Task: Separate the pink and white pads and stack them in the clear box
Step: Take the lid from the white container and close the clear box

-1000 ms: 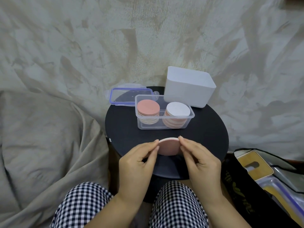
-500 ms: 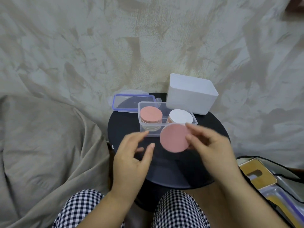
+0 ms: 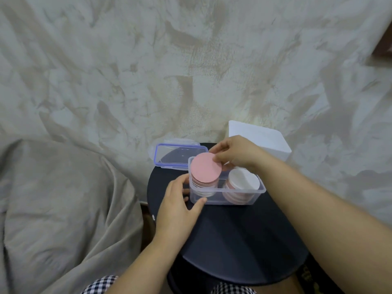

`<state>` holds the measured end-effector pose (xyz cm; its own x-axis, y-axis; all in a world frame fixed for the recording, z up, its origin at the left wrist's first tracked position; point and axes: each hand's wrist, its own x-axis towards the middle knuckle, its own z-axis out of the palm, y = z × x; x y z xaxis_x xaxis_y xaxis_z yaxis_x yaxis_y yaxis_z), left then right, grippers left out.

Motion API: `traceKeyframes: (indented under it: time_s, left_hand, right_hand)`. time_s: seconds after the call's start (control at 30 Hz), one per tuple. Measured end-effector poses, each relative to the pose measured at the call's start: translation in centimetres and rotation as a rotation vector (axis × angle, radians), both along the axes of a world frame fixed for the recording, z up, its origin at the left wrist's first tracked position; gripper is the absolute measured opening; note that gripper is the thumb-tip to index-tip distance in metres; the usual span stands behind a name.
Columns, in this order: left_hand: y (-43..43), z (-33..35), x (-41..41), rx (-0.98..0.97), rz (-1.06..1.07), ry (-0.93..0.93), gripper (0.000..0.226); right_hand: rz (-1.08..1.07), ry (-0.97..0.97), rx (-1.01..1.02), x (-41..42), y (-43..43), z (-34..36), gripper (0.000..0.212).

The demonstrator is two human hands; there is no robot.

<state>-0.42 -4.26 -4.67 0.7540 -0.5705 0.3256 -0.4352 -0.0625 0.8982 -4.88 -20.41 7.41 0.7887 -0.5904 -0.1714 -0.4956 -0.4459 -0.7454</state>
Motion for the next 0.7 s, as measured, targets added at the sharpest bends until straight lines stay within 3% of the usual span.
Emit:
traceKeyframes:
  time_s: [0.7]
  left_hand:
    - [0.2, -0.4, -0.1, 0.037, 0.007, -0.036, 0.064]
  right_hand:
    - [0.061, 0.020, -0.484, 0.3, -0.4, -3.4, 0.015]
